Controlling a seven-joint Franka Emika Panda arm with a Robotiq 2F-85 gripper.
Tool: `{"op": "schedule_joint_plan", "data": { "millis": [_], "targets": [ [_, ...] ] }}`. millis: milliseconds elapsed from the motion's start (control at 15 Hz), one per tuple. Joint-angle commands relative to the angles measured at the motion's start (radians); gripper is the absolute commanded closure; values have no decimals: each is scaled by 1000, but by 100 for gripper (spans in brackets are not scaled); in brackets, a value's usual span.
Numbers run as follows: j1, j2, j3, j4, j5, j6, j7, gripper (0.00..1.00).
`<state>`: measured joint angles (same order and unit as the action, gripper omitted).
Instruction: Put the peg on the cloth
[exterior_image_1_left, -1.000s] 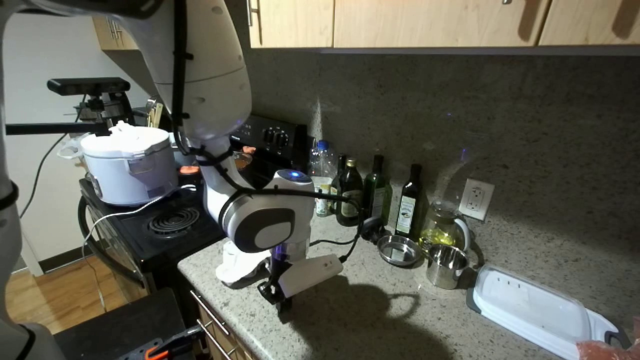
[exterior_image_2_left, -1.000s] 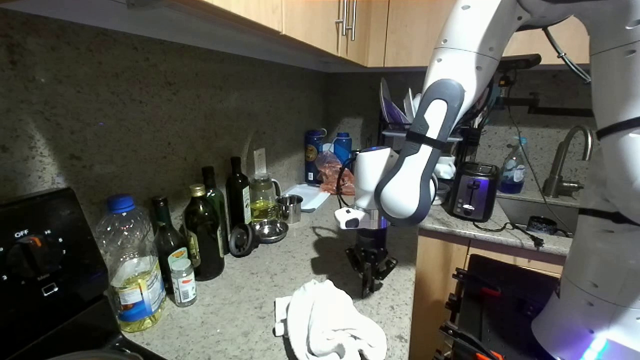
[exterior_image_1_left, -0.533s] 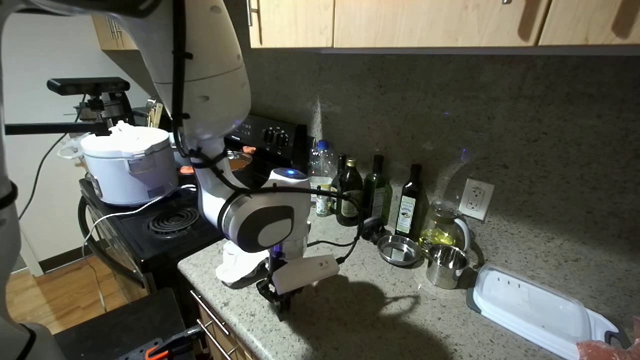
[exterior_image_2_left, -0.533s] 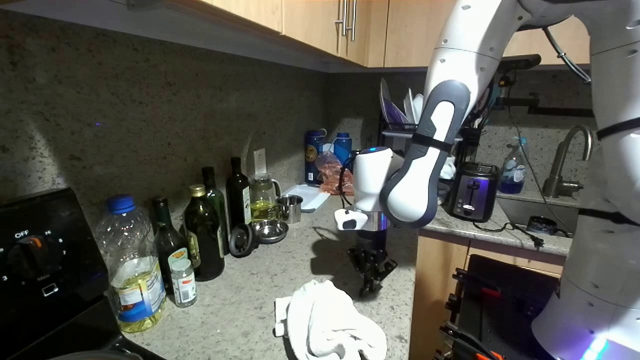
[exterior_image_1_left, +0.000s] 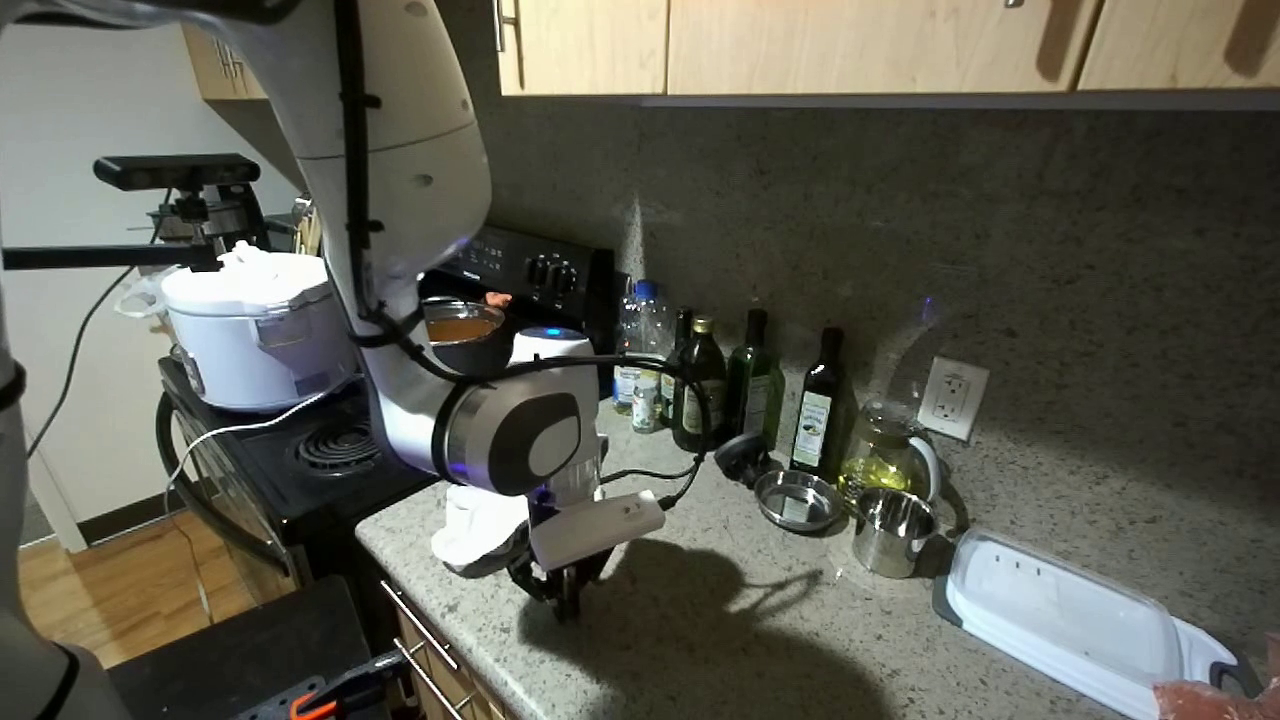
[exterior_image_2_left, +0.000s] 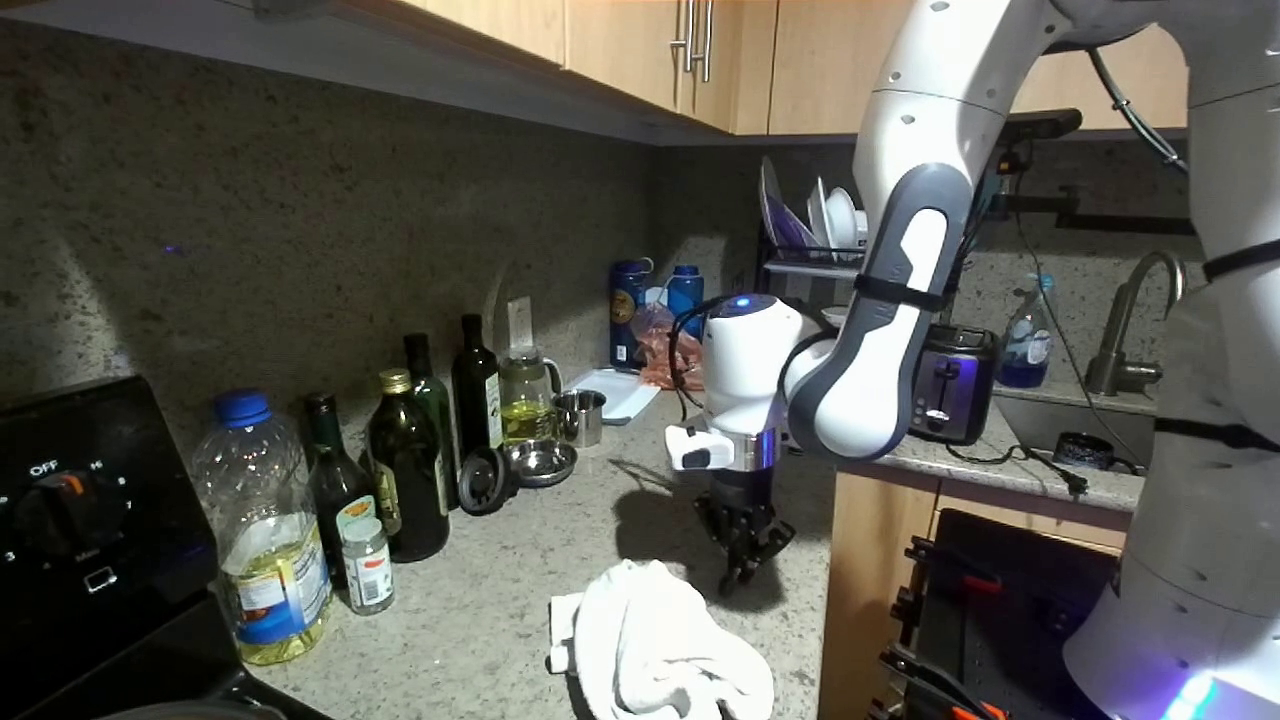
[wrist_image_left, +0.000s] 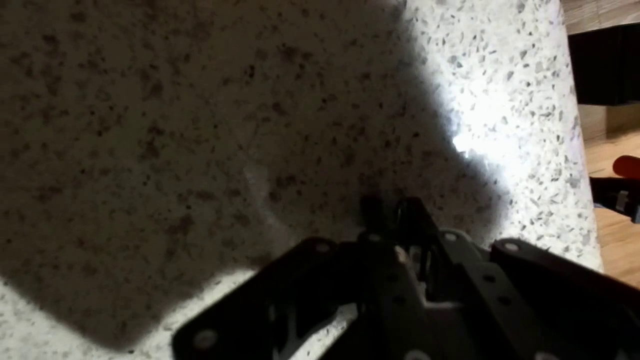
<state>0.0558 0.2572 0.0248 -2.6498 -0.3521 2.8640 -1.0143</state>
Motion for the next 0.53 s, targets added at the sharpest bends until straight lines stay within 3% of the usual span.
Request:
{"op": "schedule_joint_plan", "data": {
  "millis": [0, 467],
  "targets": [
    [24, -60, -2, -29, -73, -36, 75, 96],
    [-48, -91, 99, -36, 44, -99, -63, 96]
  ]
}}
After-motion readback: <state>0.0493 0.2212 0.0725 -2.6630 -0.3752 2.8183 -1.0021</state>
